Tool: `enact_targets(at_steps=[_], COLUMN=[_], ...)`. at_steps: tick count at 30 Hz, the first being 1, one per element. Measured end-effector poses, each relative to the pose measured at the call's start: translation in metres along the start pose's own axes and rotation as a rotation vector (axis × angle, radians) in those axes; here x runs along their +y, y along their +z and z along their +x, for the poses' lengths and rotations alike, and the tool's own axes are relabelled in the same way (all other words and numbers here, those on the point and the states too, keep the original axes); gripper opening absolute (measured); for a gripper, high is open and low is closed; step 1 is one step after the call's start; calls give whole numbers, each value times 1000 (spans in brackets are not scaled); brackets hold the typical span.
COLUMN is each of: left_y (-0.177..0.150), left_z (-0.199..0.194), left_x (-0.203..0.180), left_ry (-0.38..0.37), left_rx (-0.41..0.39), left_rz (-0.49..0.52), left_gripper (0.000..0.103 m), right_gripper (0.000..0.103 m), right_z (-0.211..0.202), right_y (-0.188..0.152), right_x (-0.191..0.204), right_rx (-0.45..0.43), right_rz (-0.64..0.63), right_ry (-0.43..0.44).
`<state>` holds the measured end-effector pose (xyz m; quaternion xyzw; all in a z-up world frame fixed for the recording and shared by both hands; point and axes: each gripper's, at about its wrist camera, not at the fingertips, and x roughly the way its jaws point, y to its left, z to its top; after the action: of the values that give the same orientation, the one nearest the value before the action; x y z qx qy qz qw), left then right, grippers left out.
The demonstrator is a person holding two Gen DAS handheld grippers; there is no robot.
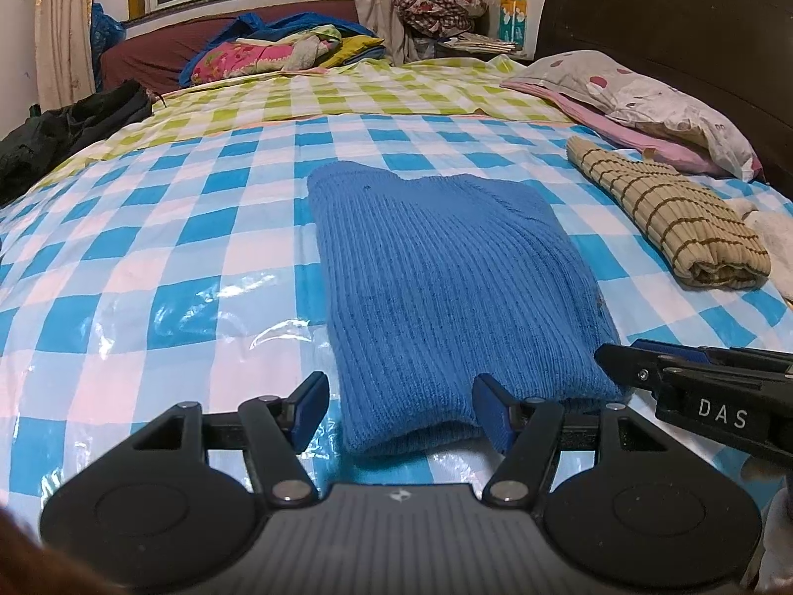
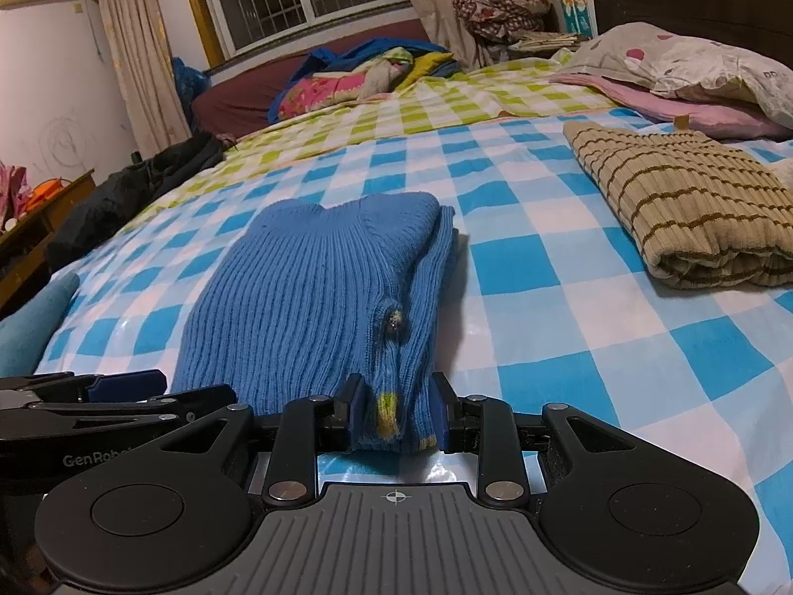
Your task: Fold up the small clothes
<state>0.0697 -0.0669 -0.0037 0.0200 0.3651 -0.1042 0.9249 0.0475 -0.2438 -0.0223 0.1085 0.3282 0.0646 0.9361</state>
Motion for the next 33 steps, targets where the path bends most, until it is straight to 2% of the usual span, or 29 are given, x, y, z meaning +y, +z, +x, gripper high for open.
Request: enact_targets(at_steps=[15, 22, 33], left_y=[-10, -4, -5], left_z=[-4, 2, 1], left_x=[3, -2, -5], left_ry=[10, 31, 50], left_rx=[7, 10, 5], left_rz=[-1, 4, 12], left_gripper=[73, 75, 79], right_gripper=[32, 37, 38], right_z=[5, 5, 5], right_y=[-2, -2, -3], right_x=[-1, -3, 1], right_rx=[10, 11, 5], right_rz=[-1, -1, -35], right_ry=[-16, -27, -47])
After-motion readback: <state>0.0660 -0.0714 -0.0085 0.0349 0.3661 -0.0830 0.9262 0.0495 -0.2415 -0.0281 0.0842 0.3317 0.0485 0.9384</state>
